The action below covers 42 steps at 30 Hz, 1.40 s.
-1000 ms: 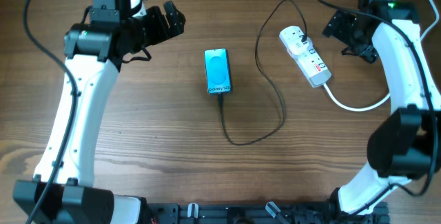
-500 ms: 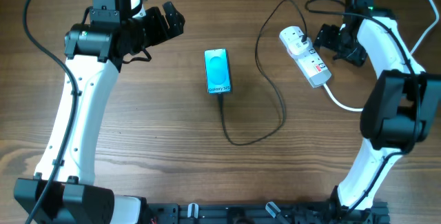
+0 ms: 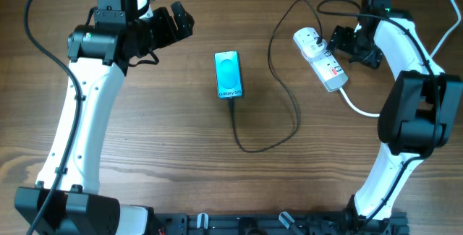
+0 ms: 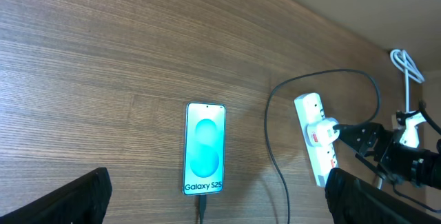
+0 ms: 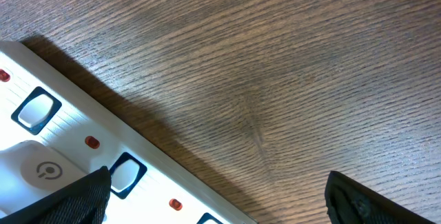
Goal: Plug charger to phone and switch on socket
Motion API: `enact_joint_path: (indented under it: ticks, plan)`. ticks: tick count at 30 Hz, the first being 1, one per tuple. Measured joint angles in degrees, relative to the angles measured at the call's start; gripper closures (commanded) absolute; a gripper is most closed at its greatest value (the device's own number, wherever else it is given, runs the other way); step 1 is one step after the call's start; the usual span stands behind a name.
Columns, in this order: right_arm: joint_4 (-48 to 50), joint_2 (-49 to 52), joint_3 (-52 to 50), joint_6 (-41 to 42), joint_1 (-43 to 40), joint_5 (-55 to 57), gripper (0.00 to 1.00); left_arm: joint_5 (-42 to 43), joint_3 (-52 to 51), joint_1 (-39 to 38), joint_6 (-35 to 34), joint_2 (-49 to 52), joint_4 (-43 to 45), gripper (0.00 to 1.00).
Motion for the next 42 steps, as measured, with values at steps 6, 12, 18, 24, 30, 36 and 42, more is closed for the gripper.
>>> enact_joint_path:
  ticks: [6, 12, 18, 24, 30, 36, 42]
  plan:
    - [0.0, 0.0, 0.0, -1.5, -0.4, -0.7, 0.0, 0.0, 0.0, 0.0, 0.0, 0.0, 0.0, 0.0]
    - [0.9, 2.8, 0.2, -1.4, -1.0, -1.3, 0.0, 0.0, 0.0, 0.0, 0.0, 0.0, 0.0, 0.0]
    - [0.6, 2.8, 0.2, -1.8, -1.1, -3.9, 0.0, -0.2, 0.0, 0.0, 0.0, 0.0, 0.0, 0.0]
    - [-0.5, 2.8, 0.5, -2.5, -1.3, -5.3, 0.0, -0.2, 0.0, 0.0, 0.0, 0.0, 0.0, 0.0]
    - [-1.8, 2.8, 0.5, -2.8, -1.2, -6.4, 0.0, -0.2, 0.0, 0.0, 0.0, 0.0, 0.0, 0.0]
    - [-9.3, 0.8, 0.2, -2.8, -0.3, -7.6, 0.0, -0.2, 0.0, 0.0, 0.0, 0.0, 0.0, 0.0]
    - [-14.6, -29.4, -5.1, -1.6, 2.7, -7.6, 0.0, -0.4, 0.0, 0.0, 0.0, 0.0, -0.1, 0.0]
